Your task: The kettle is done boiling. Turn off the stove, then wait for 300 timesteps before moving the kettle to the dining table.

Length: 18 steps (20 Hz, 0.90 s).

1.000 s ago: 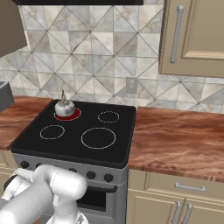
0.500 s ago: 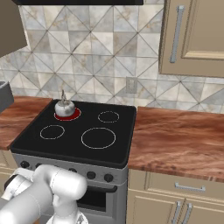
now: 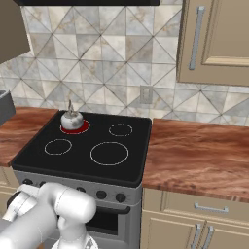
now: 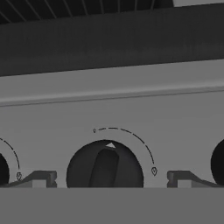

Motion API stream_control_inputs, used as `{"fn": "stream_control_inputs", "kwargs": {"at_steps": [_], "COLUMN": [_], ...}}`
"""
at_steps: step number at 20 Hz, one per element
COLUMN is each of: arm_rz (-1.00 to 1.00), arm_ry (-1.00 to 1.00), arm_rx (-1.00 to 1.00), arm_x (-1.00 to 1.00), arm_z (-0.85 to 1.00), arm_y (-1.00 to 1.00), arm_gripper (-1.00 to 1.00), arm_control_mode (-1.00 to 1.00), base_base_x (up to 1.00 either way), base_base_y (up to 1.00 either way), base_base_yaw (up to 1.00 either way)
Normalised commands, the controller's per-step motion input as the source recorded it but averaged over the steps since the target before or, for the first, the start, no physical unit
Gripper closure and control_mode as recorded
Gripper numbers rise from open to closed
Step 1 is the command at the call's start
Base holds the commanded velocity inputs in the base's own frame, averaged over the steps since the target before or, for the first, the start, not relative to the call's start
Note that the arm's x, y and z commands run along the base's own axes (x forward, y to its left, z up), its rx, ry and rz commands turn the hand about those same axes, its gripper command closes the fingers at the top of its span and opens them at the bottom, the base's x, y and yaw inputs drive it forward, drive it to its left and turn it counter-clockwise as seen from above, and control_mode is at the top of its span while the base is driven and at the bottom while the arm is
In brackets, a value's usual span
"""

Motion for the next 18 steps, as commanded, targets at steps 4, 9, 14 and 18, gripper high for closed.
{"fn": "stream_control_inputs", "kwargs": {"at_steps": [4, 9, 14, 18], "arm_rz": [0.0, 0.0, 0.0, 0.0], "arm_ry": [0.0, 0.0, 0.0, 0.0], "arm_rx": [0.0, 0.0, 0.0, 0.0], "arm_x": [0.14, 0.07, 0.1, 0.08], "arm_z": [0.0, 0.0, 0.0, 0.0], "arm_y": [0.0, 0.0, 0.0, 0.0], "arm_gripper": [-1.0, -1.0, 1.0, 1.0], "arm_control_mode": [-1.0, -1.0, -1.0, -1.0], "base_base_x": [0.0, 0.0, 0.0, 0.0], "base_base_y": [0.0, 0.0, 0.0, 0.0], "base_base_yaw": [0.0, 0.0, 0.0, 0.0]}}
